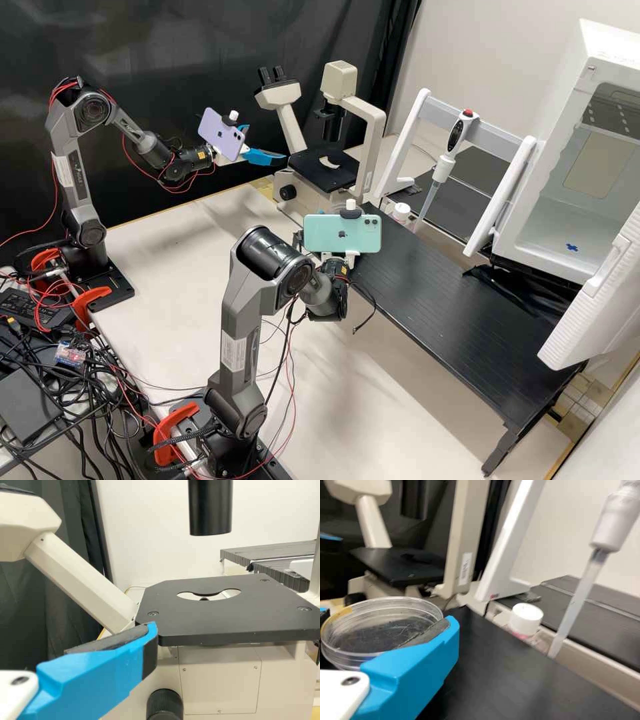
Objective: Move the petri dish to the bench
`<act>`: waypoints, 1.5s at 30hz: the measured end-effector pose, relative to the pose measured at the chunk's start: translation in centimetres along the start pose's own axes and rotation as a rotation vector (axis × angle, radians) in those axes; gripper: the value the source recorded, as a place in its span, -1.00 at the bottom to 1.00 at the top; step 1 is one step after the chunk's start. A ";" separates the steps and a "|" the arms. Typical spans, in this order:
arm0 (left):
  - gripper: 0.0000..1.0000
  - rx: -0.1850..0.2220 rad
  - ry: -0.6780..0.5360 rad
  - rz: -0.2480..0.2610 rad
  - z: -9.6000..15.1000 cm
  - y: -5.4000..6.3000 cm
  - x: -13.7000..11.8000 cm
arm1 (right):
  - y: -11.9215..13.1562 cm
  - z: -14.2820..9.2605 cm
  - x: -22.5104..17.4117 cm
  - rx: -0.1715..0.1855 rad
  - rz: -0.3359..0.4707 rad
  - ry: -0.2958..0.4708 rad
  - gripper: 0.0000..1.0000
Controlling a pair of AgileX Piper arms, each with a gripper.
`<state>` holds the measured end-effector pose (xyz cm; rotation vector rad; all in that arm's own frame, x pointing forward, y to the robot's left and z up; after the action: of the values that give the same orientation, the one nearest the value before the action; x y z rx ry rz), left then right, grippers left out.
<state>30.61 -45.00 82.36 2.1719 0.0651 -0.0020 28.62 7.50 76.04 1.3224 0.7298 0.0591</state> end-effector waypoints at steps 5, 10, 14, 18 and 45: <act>1.00 0.000 0.000 0.000 0.0 0.0 0.0 | -0.6 0.3 -0.5 0.025 0.005 0.017 -1.00; 1.00 0.000 0.000 0.000 0.0 0.0 0.0 | -0.9 0.8 -0.9 0.044 0.017 0.012 -1.00; 1.00 0.000 0.000 0.000 0.0 0.0 0.0 | -0.9 1.3 -1.4 0.056 0.029 -0.002 -1.00; 1.00 0.000 0.000 0.000 0.0 0.0 0.0 | -1.0 1.6 -1.7 0.066 0.035 -0.008 1.00; 1.00 0.000 0.000 0.000 0.0 0.0 0.0 | -0.3 0.2 -5.0 -0.025 0.101 -0.038 1.00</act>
<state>30.61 -45.00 82.36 2.1719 0.0651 -0.0020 24.78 5.07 78.04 1.3323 0.6278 0.1238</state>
